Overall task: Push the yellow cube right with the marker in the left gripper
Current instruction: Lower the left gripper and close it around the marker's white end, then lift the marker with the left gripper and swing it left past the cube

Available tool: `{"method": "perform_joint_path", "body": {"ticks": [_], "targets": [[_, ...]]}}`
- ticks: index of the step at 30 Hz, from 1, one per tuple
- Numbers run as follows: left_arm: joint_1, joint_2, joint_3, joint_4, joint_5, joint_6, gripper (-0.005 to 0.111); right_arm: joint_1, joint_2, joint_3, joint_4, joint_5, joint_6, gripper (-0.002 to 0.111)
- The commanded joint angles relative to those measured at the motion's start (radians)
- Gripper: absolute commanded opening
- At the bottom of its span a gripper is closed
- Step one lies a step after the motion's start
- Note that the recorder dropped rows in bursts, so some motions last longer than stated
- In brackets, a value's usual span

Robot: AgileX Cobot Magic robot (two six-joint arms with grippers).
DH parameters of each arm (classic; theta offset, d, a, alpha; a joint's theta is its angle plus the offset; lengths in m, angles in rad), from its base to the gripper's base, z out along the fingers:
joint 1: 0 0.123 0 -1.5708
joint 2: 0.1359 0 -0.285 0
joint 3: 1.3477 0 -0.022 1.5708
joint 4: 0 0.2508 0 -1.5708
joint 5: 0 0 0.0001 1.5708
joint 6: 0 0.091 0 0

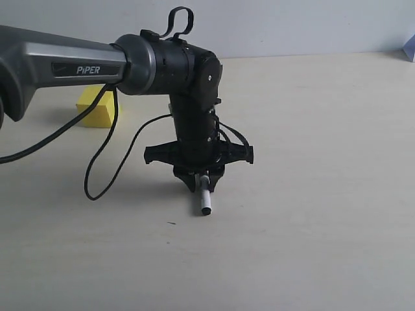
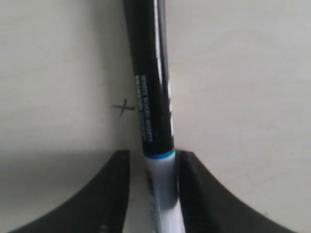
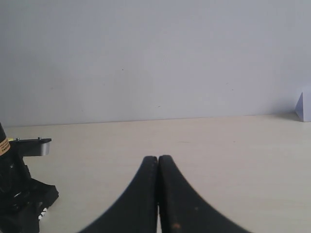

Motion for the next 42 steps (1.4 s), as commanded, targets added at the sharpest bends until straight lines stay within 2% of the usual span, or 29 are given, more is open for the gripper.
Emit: {"method": "perform_joint_path", "body": {"ticks": [1, 3, 4, 10, 15, 20, 22, 26, 32, 36, 39, 42], "targets": [[-0.005, 0.008, 0.001, -0.010, 0.001, 0.007, 0.014, 0.001, -0.005, 0.005, 0.000, -0.008, -0.002, 0.000], [-0.005, 0.006, 0.001, -0.006, 0.001, 0.038, 0.002, 0.001, -0.005, 0.005, 0.000, -0.008, -0.002, 0.000], [-0.005, 0.006, 0.001, -0.006, 0.007, 0.067, 0.000, 0.001, -0.005, 0.005, 0.000, -0.008, -0.002, 0.000], [-0.005, -0.052, -0.015, 0.046, 0.015, 0.213, 0.000, 0.001, -0.005, 0.005, 0.000, -0.008, -0.002, 0.000], [-0.005, -0.123, -0.042, 0.101, 0.178, 0.585, 0.000, 0.001, -0.005, 0.005, 0.000, -0.008, -0.002, 0.000], [0.002, -0.179, -0.058, 0.268, 0.186, 0.729, 0.000, 0.001, -0.005, 0.005, 0.000, -0.008, -0.002, 0.000], [0.020, -0.206, -0.058, 0.275, 0.188, 0.846, 0.000, 0.001, -0.005, 0.005, 0.000, -0.008, -0.002, 0.000], [0.093, -0.260, -0.058, 0.228, 0.188, 1.045, 0.000, 0.001, -0.005, 0.005, 0.000, -0.008, -0.002, 0.000], [0.297, -0.292, -0.058, 0.056, 0.188, 1.258, 0.000, 0.001, -0.005, 0.005, 0.000, -0.008, -0.002, 0.000], [0.399, -0.284, -0.055, 0.054, 0.188, 1.367, 0.000, 0.001, -0.005, 0.005, 0.000, -0.008, -0.002, 0.000], [0.446, -0.284, -0.055, 0.064, 0.188, 1.442, 0.000, 0.001, -0.005, 0.005, 0.000, -0.008, -0.002, 0.000], [0.475, -0.282, -0.055, 0.133, 0.188, 1.448, 0.000, 0.001, -0.005, 0.005, 0.000, -0.008, -0.002, 0.000]]}}
